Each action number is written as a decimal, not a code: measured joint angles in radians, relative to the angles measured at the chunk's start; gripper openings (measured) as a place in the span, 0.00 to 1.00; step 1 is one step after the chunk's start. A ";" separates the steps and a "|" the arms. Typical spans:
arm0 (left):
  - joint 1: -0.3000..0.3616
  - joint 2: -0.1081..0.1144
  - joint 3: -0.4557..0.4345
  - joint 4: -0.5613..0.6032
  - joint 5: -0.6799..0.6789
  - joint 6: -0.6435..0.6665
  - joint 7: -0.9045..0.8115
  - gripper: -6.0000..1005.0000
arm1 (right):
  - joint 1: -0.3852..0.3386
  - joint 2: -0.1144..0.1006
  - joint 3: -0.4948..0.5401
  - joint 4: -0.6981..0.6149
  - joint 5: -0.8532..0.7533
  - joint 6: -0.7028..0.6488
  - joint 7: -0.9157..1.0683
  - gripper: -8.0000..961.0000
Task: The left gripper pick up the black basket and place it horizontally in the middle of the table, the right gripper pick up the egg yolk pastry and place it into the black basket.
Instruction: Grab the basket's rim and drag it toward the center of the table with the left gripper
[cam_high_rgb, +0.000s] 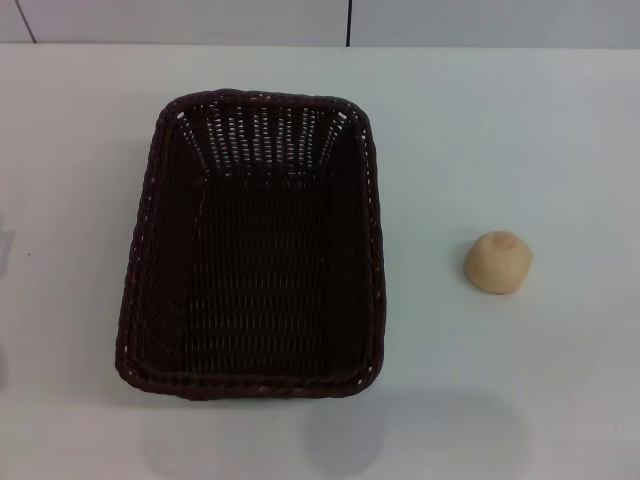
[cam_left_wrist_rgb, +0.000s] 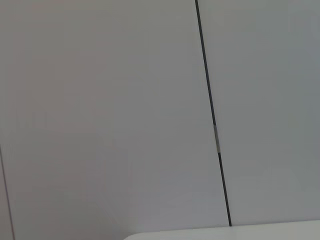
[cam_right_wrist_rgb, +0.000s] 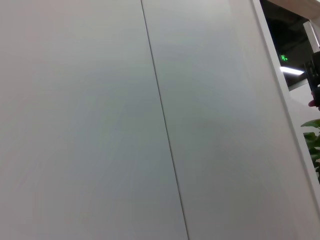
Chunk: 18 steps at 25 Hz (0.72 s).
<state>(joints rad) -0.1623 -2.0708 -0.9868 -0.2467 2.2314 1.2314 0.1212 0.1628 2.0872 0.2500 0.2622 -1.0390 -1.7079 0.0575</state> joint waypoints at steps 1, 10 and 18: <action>0.001 0.000 0.000 0.000 -0.001 0.001 0.000 0.86 | 0.002 0.000 -0.001 0.000 0.000 0.001 -0.001 0.86; -0.013 0.000 0.005 0.003 0.001 -0.004 0.000 0.86 | 0.009 0.001 -0.014 0.000 0.000 0.026 -0.002 0.86; -0.072 0.052 -0.039 -0.161 0.004 -0.260 0.157 0.86 | 0.026 -0.001 -0.015 0.000 0.000 0.056 -0.004 0.86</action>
<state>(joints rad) -0.2348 -2.0188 -1.0260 -0.4082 2.2353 0.9718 0.2778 0.1889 2.0866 0.2351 0.2623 -1.0390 -1.6515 0.0535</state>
